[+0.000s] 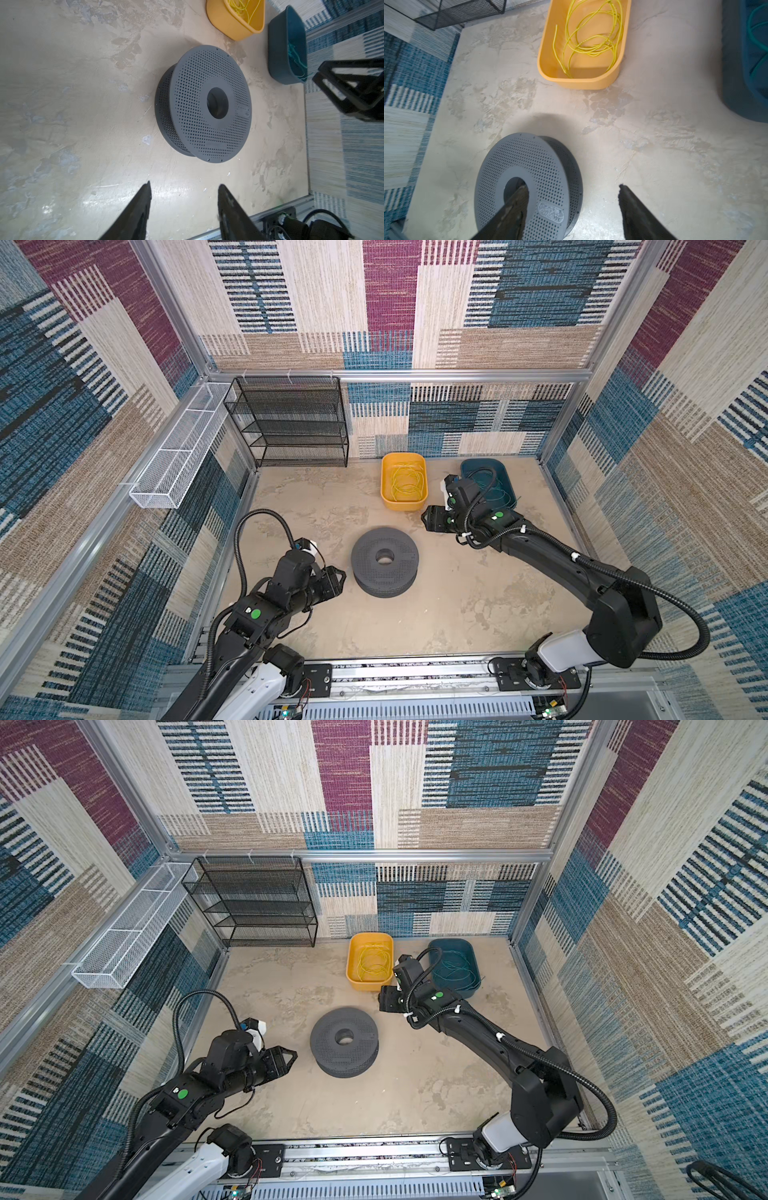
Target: Wrap the cables
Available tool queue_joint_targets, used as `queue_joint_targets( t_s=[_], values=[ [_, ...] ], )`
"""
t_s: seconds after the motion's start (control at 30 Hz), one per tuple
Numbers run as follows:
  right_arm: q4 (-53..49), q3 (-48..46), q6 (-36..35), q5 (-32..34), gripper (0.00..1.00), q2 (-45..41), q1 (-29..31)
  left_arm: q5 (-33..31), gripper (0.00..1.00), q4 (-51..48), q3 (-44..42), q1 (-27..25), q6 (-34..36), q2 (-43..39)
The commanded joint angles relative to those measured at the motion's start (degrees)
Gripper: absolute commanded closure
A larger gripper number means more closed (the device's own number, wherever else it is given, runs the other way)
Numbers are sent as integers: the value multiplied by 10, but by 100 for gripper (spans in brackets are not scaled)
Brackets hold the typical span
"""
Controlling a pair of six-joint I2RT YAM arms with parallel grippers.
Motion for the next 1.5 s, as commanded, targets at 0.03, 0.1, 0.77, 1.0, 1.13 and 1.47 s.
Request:
queue_joint_targets(
  t_s=[0.03, 0.1, 0.77, 1.0, 1.13, 1.47],
  values=[
    [11, -40, 12, -34, 29, -30, 1, 32, 46, -8, -1, 0, -43, -12],
    [11, -53, 18, -34, 30, -41, 2, 49, 47, -17, 5, 0, -38, -9],
    [-163, 79, -17, 55, 32, 2, 27, 127, 46, -25, 17, 0, 48, 35],
    [-59, 22, -2, 73, 32, 5, 26, 121, 47, -6, -3, 0, 40, 60],
    [59, -6, -21, 52, 28, 29, 27, 122, 47, 26, -31, 0, 11, 63],
    [71, 184, -127, 51, 39, 236, 21, 72, 47, 91, -24, 0, -30, 134]
  ],
)
